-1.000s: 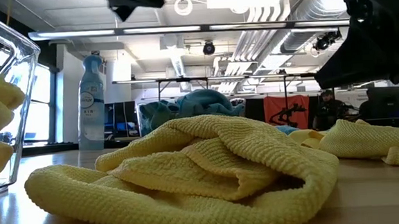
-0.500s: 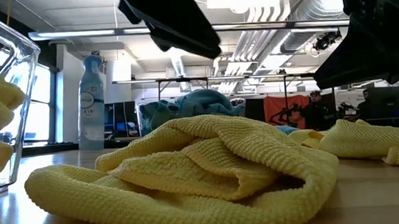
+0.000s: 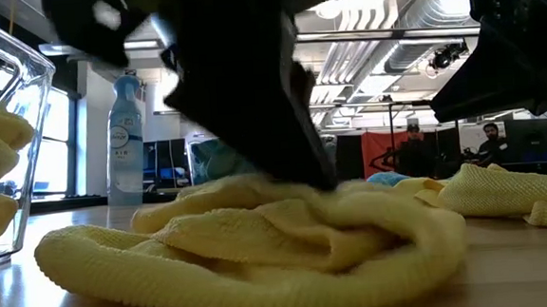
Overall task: Sort microfiber towel by color & place in baskets
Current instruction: Put the yellow microfiber towel into the bottom transparent bin
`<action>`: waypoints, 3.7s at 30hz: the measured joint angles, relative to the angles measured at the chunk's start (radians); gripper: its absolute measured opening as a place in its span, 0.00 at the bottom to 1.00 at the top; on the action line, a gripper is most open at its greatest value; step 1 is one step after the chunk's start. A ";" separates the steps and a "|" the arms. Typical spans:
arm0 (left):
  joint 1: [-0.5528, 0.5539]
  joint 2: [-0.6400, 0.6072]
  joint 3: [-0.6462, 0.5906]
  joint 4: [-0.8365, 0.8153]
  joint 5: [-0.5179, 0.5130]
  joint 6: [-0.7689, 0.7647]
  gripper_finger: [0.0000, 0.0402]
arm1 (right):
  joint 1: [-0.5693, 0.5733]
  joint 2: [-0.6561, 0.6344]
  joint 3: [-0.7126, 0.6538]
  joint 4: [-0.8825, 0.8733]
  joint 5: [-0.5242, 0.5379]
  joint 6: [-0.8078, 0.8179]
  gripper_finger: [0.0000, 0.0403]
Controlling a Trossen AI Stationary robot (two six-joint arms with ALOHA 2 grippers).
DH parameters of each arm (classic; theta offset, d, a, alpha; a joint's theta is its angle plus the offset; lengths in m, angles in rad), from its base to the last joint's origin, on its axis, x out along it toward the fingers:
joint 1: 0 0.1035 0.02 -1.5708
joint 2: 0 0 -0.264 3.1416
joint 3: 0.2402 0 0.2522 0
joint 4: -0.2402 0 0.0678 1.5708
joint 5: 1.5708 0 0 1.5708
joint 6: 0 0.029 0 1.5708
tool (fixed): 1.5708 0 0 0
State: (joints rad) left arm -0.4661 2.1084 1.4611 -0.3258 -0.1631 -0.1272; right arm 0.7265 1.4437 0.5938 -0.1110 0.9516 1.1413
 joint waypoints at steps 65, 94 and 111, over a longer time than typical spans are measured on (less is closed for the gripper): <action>-0.644 -0.535 -0.329 -0.648 0.013 -1.093 0.00 | 0.000 0.000 0.000 0.020 -0.058 0.010 0.29; -0.633 -0.665 -0.506 -0.488 0.050 -1.241 0.30 | -0.027 0.000 0.001 0.023 -0.088 0.003 0.29; -0.601 -0.894 -0.505 -0.551 -0.379 -1.108 0.32 | -0.027 0.000 0.001 0.023 -0.088 -0.095 0.29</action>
State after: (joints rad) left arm -1.0669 1.2140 0.9565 -0.8766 -0.5424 -1.2351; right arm 0.6998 1.4441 0.5945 -0.0883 0.8639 1.0464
